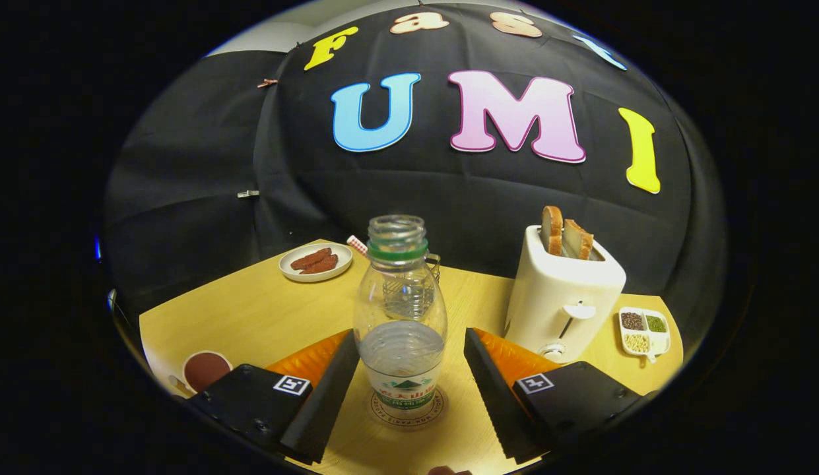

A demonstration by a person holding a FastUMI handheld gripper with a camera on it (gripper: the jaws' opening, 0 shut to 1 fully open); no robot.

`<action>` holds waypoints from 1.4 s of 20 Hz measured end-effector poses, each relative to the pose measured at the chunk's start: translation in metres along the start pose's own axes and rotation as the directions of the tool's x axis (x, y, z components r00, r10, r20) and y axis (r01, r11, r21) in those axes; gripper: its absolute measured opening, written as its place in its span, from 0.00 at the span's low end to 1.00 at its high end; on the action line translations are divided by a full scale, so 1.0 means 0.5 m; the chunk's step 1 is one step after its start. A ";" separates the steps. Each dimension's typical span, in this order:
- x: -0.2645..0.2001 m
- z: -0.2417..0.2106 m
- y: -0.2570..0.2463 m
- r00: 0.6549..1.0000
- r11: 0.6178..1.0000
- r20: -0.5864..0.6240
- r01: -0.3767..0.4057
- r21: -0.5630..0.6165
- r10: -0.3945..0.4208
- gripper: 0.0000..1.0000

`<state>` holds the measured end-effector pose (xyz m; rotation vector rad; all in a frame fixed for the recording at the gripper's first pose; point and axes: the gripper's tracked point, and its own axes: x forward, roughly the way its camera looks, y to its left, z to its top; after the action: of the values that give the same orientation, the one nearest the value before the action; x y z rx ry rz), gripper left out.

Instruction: Take the bottle from table, then pour the juice into the cup, finally place the bottle on the coaster

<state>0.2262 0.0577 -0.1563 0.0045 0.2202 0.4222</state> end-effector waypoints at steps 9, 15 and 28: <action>-0.238 0.177 -0.062 0.977 0.986 0.133 0.166 0.029 -0.169 0.98; -0.473 0.280 -0.071 0.944 0.969 0.221 0.247 0.019 -0.245 0.98; -0.697 0.235 -0.095 0.892 0.914 0.205 0.405 0.038 -0.403 0.98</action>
<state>-0.0395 -0.1224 0.0296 -0.0026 0.0087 0.0032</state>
